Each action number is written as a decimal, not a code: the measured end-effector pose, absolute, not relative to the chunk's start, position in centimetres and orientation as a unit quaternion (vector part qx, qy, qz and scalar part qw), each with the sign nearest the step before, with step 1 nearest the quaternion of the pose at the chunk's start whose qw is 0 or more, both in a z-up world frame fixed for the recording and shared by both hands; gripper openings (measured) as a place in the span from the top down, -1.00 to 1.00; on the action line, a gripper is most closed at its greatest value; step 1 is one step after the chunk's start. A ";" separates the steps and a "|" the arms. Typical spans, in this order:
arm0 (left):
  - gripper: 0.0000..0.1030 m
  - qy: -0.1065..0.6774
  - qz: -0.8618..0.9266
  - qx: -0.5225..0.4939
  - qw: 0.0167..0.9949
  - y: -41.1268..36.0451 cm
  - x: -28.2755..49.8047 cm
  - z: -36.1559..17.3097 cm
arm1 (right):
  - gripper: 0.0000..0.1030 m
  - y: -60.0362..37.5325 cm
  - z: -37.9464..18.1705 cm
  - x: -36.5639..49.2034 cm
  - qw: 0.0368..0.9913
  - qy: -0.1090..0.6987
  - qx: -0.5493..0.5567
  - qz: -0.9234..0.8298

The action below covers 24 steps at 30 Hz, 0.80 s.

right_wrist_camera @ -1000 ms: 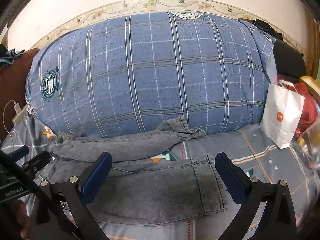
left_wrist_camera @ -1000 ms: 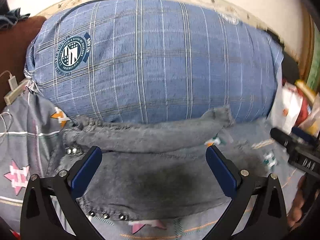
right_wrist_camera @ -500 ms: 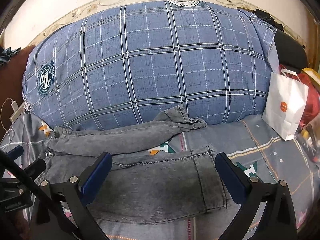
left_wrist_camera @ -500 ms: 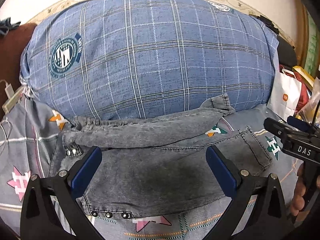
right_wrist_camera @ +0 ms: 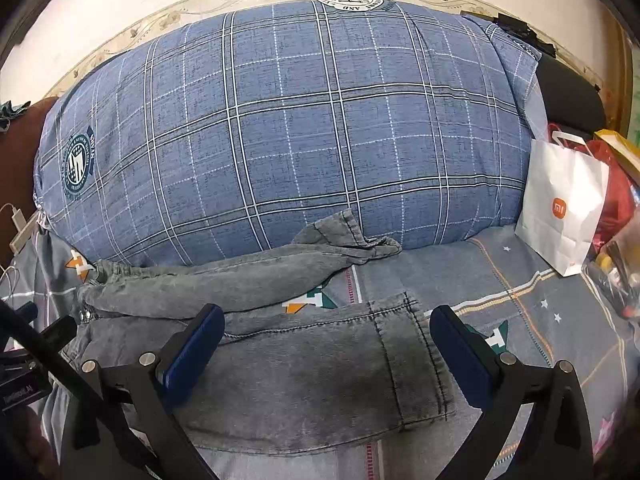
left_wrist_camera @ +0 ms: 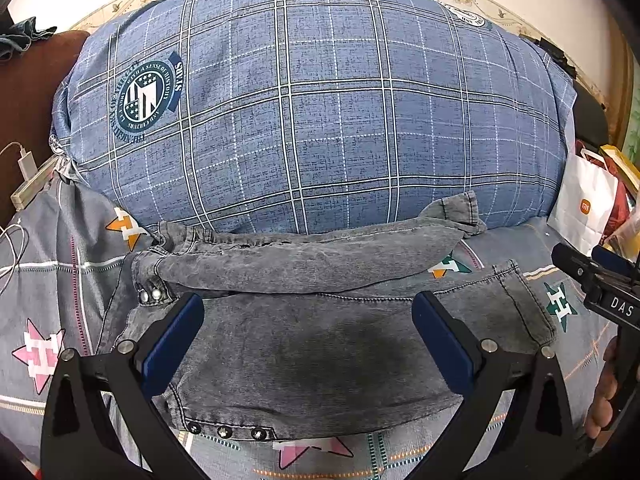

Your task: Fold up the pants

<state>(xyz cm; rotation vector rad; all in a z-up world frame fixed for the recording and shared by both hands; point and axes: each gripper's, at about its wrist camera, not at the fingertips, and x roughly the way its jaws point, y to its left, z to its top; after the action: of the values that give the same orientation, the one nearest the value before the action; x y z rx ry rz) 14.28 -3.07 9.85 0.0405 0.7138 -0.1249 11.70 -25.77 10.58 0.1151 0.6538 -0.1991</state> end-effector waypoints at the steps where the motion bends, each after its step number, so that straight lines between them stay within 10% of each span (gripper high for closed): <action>1: -1.00 0.349 -0.061 0.020 0.935 -3.0 14.3 9.8 | -0.99 -25.7 10.6 11.7 0.941 0.320 0.056 -0.097; 24: -1.00 0.356 -0.063 -0.020 0.932 -1.8 19.6 9.9 | -0.83 -29.9 10.1 22.5 0.911 0.396 0.109 -0.032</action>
<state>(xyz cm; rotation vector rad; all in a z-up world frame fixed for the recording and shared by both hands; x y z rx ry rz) 19.55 -1.85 9.94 -0.0406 0.7289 -0.1297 22.45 -29.92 10.06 0.2256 0.8167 -0.0664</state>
